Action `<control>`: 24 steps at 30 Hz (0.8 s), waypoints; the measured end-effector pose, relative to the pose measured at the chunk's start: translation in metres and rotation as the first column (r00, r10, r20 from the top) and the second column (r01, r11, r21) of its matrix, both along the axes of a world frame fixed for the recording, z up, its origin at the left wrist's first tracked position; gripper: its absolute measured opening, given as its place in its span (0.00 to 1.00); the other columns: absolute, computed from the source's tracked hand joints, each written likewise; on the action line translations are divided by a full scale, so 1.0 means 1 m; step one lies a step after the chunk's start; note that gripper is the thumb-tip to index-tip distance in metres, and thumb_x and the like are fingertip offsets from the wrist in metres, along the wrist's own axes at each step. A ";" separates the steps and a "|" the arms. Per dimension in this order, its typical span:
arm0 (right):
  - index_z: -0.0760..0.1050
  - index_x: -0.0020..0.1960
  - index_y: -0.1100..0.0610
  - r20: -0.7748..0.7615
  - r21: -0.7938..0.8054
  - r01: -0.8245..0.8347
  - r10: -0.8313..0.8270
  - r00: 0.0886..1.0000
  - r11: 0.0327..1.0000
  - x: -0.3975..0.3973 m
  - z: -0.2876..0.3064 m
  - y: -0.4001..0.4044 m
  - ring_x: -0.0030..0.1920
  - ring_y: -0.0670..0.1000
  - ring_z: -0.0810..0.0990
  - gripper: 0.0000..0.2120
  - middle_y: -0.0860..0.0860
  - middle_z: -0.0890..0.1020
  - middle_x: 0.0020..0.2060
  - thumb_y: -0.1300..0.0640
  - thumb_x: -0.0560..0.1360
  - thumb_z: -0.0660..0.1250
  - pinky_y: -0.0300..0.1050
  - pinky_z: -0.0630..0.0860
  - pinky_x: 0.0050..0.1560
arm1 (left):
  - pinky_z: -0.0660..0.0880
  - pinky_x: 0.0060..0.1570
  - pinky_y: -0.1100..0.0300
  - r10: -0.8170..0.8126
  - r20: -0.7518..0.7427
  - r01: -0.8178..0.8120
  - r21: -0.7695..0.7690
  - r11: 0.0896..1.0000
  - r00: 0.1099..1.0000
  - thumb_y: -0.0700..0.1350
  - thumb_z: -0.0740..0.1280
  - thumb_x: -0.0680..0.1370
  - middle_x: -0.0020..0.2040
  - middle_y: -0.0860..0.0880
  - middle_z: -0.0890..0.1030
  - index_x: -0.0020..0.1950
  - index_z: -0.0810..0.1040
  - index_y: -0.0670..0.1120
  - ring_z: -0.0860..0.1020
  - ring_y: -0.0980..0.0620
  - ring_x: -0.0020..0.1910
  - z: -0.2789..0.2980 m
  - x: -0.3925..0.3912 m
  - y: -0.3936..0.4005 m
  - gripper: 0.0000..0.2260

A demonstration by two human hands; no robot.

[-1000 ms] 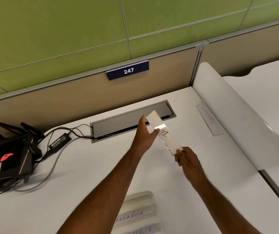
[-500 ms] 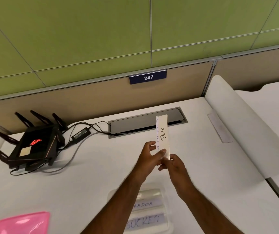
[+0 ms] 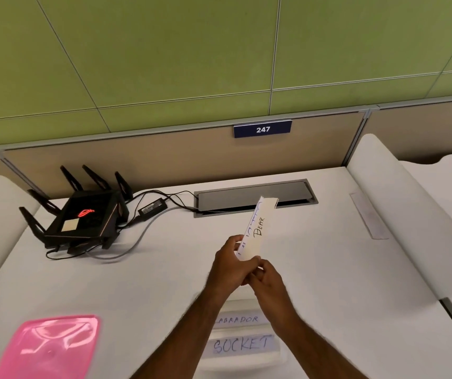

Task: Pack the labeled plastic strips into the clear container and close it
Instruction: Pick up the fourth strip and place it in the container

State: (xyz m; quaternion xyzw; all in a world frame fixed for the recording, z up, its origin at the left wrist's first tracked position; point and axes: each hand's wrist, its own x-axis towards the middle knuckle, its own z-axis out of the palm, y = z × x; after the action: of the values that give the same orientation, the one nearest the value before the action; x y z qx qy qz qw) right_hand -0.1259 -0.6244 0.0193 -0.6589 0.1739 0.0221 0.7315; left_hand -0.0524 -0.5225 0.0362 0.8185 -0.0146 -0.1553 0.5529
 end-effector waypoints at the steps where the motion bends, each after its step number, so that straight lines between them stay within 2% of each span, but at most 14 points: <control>1: 0.76 0.61 0.49 -0.001 -0.014 -0.023 0.023 1.000 1.000 -0.002 0.001 0.000 0.48 0.47 0.87 0.10 0.45 0.87 0.52 0.59 0.81 0.67 0.33 0.79 0.42 | 0.78 0.33 0.69 -0.015 0.027 0.014 0.020 1.000 1.000 0.59 0.76 0.70 0.61 0.59 0.74 0.67 0.67 0.63 0.77 0.50 0.57 0.000 -0.001 0.006 0.29; 3: 0.75 0.59 0.50 0.006 -0.055 -0.058 0.058 0.998 0.997 -0.003 0.000 -0.003 0.44 0.47 0.87 0.09 0.47 0.88 0.47 0.59 0.80 0.68 0.30 0.77 0.39 | 0.76 0.36 0.72 -0.045 0.074 0.040 0.068 0.997 0.996 0.60 0.75 0.69 0.63 0.60 0.76 0.68 0.68 0.63 0.76 0.54 0.58 -0.001 -0.002 0.018 0.30; 6: 0.74 0.56 0.52 0.022 -0.148 -0.082 0.086 0.996 0.986 -0.004 -0.005 -0.018 0.43 0.51 0.84 0.09 0.52 0.86 0.43 0.61 0.79 0.69 0.36 0.78 0.40 | 0.79 0.43 0.69 -0.083 0.132 0.062 0.152 0.986 0.988 0.63 0.75 0.66 0.64 0.60 0.77 0.69 0.68 0.63 0.77 0.56 0.57 0.000 -0.003 0.037 0.33; 9: 0.73 0.54 0.49 0.101 -0.333 -0.076 0.116 0.988 0.940 -0.003 -0.007 -0.040 0.41 0.47 0.80 0.11 0.47 0.82 0.42 0.61 0.77 0.72 0.36 0.76 0.42 | 0.83 0.48 0.62 -0.149 0.145 0.118 0.205 0.972 0.978 0.63 0.75 0.64 0.64 0.59 0.78 0.67 0.69 0.64 0.79 0.55 0.56 0.004 -0.002 0.056 0.33; 12: 0.73 0.53 0.44 0.183 -0.469 -0.031 0.131 0.974 0.883 0.001 -0.004 -0.065 0.40 0.45 0.79 0.15 0.44 0.79 0.43 0.59 0.76 0.74 0.32 0.73 0.39 | 0.83 0.46 0.59 -0.208 0.157 0.167 0.239 0.957 0.965 0.61 0.77 0.63 0.60 0.59 0.80 0.62 0.70 0.63 0.81 0.56 0.51 0.010 0.001 0.074 0.29; 15: 0.72 0.57 0.42 0.274 -0.608 0.049 0.151 0.950 0.793 0.006 0.000 -0.088 0.46 0.47 0.78 0.20 0.45 0.77 0.51 0.54 0.73 0.78 0.32 0.73 0.40 | 0.81 0.44 0.66 -0.278 0.173 0.225 0.273 0.935 0.945 0.60 0.76 0.64 0.57 0.62 0.80 0.61 0.71 0.63 0.81 0.58 0.52 0.015 0.001 0.089 0.28; 18: 0.70 0.67 0.44 0.276 -0.691 0.045 0.206 0.939 0.721 0.013 0.008 -0.102 0.56 0.43 0.75 0.30 0.43 0.73 0.62 0.47 0.69 0.79 0.33 0.72 0.46 | 0.77 0.47 0.70 -0.338 0.194 0.274 0.294 0.915 0.921 0.57 0.77 0.66 0.58 0.66 0.79 0.65 0.74 0.63 0.78 0.63 0.54 0.017 0.000 0.105 0.29; 21: 0.63 0.77 0.42 0.156 -0.762 -0.122 0.363 0.918 0.635 0.020 0.015 -0.113 0.62 0.40 0.69 0.42 0.38 0.68 0.70 0.42 0.67 0.79 0.32 0.70 0.53 | 0.75 0.51 0.70 -0.406 0.208 0.336 0.305 0.891 0.890 0.54 0.78 0.68 0.60 0.66 0.77 0.68 0.76 0.60 0.76 0.64 0.55 0.016 -0.001 0.117 0.29; 24: 0.58 0.76 0.31 0.024 -0.746 -0.325 0.512 0.859 0.581 0.022 0.020 -0.118 0.67 0.35 0.66 0.46 0.30 0.65 0.72 0.38 0.66 0.79 0.30 0.70 0.56 | 0.75 0.49 0.71 -0.432 0.186 0.372 0.284 0.883 0.882 0.51 0.79 0.69 0.60 0.66 0.77 0.68 0.76 0.59 0.74 0.65 0.56 0.014 -0.003 0.123 0.29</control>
State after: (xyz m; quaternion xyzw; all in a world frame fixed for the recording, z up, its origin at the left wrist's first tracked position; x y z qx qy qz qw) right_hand -0.1036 -0.7420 0.0391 -0.9107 -0.0818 0.0466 0.4021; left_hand -0.0554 -0.3992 0.0503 0.8709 -0.2343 -0.1660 0.3989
